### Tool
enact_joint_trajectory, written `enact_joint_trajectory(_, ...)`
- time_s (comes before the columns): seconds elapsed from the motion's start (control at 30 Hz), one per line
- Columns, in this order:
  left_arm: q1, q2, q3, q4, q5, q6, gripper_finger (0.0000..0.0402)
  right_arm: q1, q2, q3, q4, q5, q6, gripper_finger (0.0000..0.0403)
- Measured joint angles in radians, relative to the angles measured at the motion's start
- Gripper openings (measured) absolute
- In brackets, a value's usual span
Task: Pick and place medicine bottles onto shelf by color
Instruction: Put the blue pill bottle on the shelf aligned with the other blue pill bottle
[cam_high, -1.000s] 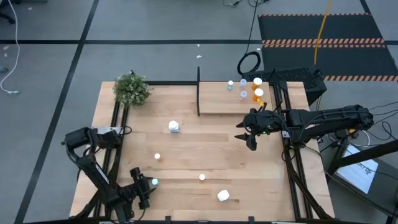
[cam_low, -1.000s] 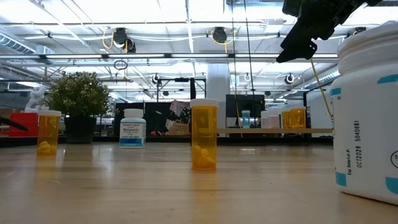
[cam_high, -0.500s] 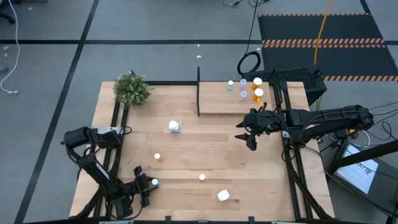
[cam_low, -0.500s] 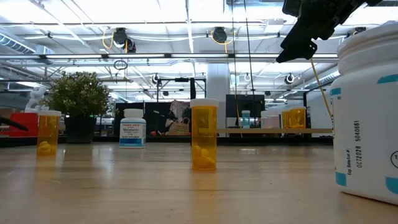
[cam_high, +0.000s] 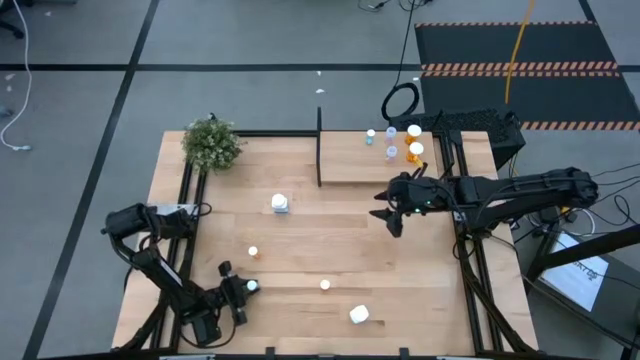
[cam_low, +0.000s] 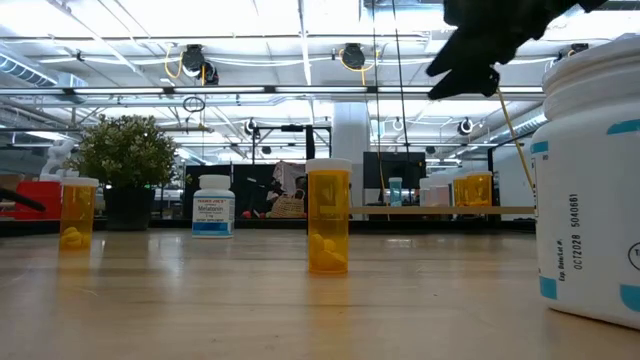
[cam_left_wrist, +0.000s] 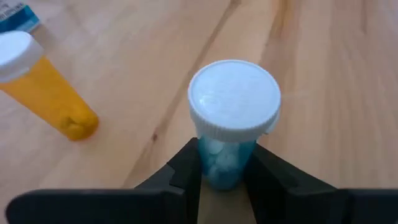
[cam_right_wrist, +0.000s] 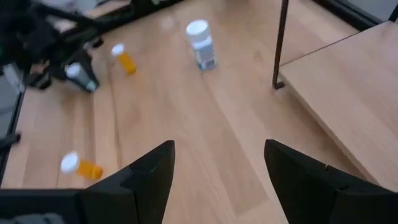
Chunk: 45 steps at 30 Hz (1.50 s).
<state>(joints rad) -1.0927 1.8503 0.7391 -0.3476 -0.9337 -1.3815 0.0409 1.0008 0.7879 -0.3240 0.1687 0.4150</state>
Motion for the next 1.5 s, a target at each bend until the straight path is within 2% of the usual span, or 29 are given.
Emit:
enact_joint_trajectory(0.2,0.054,-0.001,0.001,0.008,0.006,0.026,0.0112,0.007,0.134,0.0,0.202,0.005,0.013,0.0242)
enact_joint_trajectory(0.4,0.146,-0.004,0.048,0.012,0.073,0.145,0.0114,0.032,0.294,0.026,0.406,-0.097,-0.012,0.0242)
enact_joint_trajectory(0.67,0.283,-0.053,0.128,0.012,0.158,0.433,0.0114,0.108,0.505,0.203,0.407,-0.096,-0.089,0.0242)
enact_joint_trajectory(0.97,0.434,-0.181,0.163,0.006,0.213,0.702,0.0115,0.172,0.738,0.443,0.249,-0.092,-0.2,0.0242)
enact_joint_trajectory(1.1,0.505,-0.211,0.164,-0.001,0.266,0.751,0.0115,0.182,0.804,0.505,0.246,-0.084,-0.266,0.0242)
enact_joint_trajectory(1.2,0.546,-0.21,0.163,0.001,0.295,0.765,0.0115,0.185,0.825,0.525,0.25,-0.016,-0.302,0.0242)
enact_joint_trajectory(1.3,0.573,-0.191,0.163,0.004,0.328,0.768,0.0115,0.184,0.828,0.526,0.242,0.003,-0.315,0.0242)
enact_joint_trajectory(1.5,0.592,-0.186,0.163,0.01,0.33,0.729,0.0115,0.187,0.827,0.526,0.248,0.005,-0.31,0.0242)
